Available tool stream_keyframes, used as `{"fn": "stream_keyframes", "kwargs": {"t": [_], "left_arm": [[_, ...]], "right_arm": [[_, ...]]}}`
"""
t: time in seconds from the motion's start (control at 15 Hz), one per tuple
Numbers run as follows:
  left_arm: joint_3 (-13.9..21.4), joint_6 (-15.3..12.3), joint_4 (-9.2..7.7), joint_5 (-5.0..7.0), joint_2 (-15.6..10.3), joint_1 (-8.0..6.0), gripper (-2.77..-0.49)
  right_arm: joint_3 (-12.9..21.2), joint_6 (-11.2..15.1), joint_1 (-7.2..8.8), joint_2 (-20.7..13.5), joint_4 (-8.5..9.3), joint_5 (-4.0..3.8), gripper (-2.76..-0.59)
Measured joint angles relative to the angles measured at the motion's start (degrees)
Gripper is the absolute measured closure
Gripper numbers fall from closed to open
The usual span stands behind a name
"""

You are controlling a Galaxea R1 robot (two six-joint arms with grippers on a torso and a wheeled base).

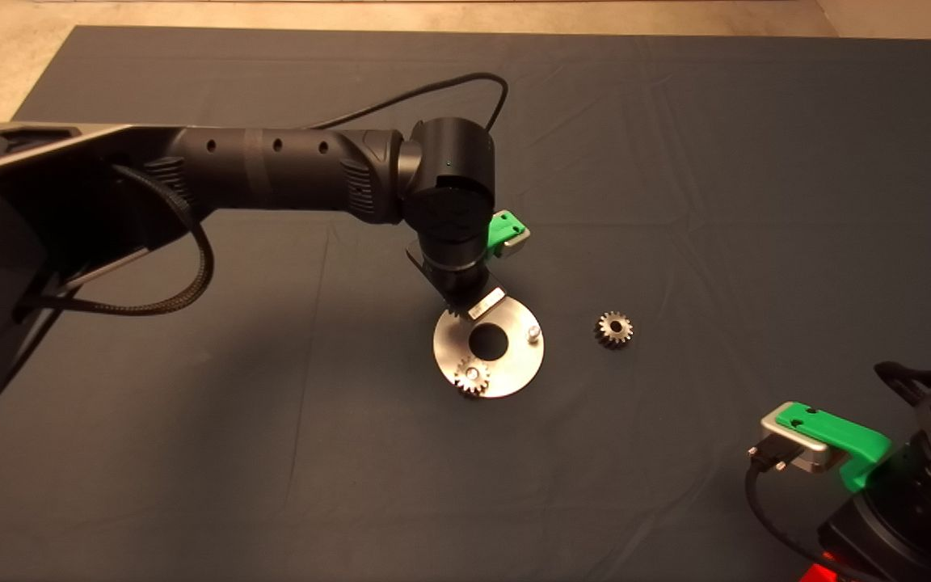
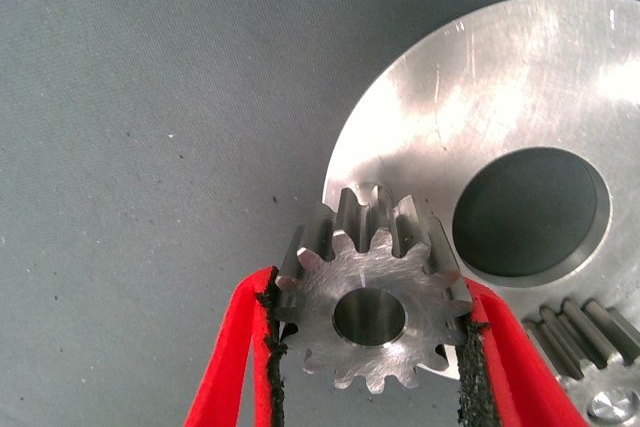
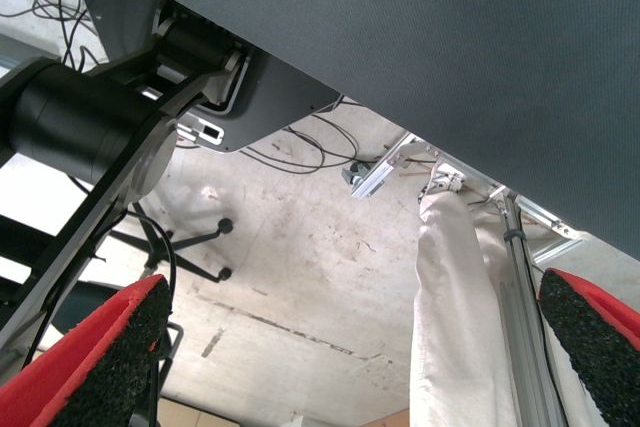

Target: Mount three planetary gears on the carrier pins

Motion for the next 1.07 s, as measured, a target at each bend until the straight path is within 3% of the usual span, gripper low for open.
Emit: {"fn": "stream_keyframes", "kwargs": {"t": [0.47,1.07], "left_arm": [[-0.02,0.02,1.31,0.0,-0.44,0.01,-0.78],[-0.8,-0.28,1.44,-0.02,-0.22,0.01,-0.78]], "right_arm": [[0.0,-0.22,0.0,-0.11,-0.02,0.0,-2.73],[0.0,-0.45,0.0,0.0,-0.05,0.0,-2.73]]}}
